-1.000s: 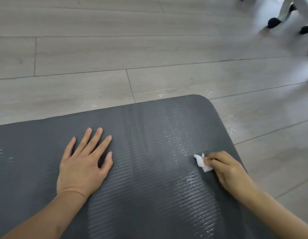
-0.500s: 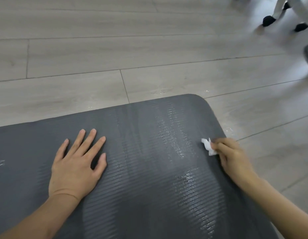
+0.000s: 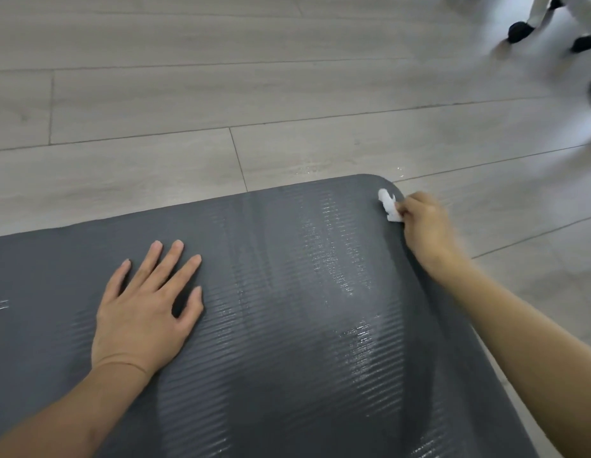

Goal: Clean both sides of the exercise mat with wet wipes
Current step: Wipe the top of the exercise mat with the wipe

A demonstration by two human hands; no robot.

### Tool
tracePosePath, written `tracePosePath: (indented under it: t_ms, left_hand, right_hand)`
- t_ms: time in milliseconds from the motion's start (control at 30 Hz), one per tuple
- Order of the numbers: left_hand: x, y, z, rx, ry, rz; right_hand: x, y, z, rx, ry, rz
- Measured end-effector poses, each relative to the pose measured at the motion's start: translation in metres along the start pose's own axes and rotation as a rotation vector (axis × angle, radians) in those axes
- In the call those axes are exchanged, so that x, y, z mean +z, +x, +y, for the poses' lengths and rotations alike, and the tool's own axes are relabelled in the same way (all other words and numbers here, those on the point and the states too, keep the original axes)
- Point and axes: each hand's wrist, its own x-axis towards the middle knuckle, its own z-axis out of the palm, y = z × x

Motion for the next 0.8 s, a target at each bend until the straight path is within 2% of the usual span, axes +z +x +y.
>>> tracePosePath:
  t_ms: [133, 267, 333, 433, 500, 567, 667, 733, 800]
  left_hand:
    - [0.000, 0.001, 0.001, -0.013, -0.020, -0.010]
    - [-0.002, 0.001, 0.001, -0.013, -0.025, -0.013]
    - [-0.002, 0.000, 0.002, -0.013, -0.020, -0.022]
    - [-0.004, 0.000, 0.001, -0.026, -0.016, -0.047]
    - [-0.006, 0.000, 0.001, -0.024, -0.004, -0.072]
    - [-0.007, 0.000, 0.000, -0.027, -0.014, -0.092]
    - [-0.005, -0.001, 0.001, -0.026, -0.022, -0.063]
    - [-0.005, 0.000, 0.003, 0.024, -0.045, 0.012]
    - [-0.001, -0.002, 0.005, 0.095, -0.066, 0.129]
  right_hand:
    - [-0.016, -0.111, -0.001, 0.045, 0.018, -0.003]
    - [-0.013, -0.110, -0.043, 0.198, 0.089, 0.035]
    - [-0.004, -0.118, -0.091, 0.131, 0.120, 0.039]
    - [0.019, -0.169, -0.172, -0.009, 0.238, -0.165]
    - [0.025, -0.196, -0.196, -0.135, 0.254, -0.245]
    - [0.021, -0.190, -0.178, -0.153, 0.236, -0.243]
    - [0.004, -0.163, -0.111, 0.008, 0.057, -0.130]
    - [-0.003, -0.157, -0.083, 0.133, 0.007, -0.023]
    - [0.005, -0.166, -0.100, 0.148, -0.005, -0.012]
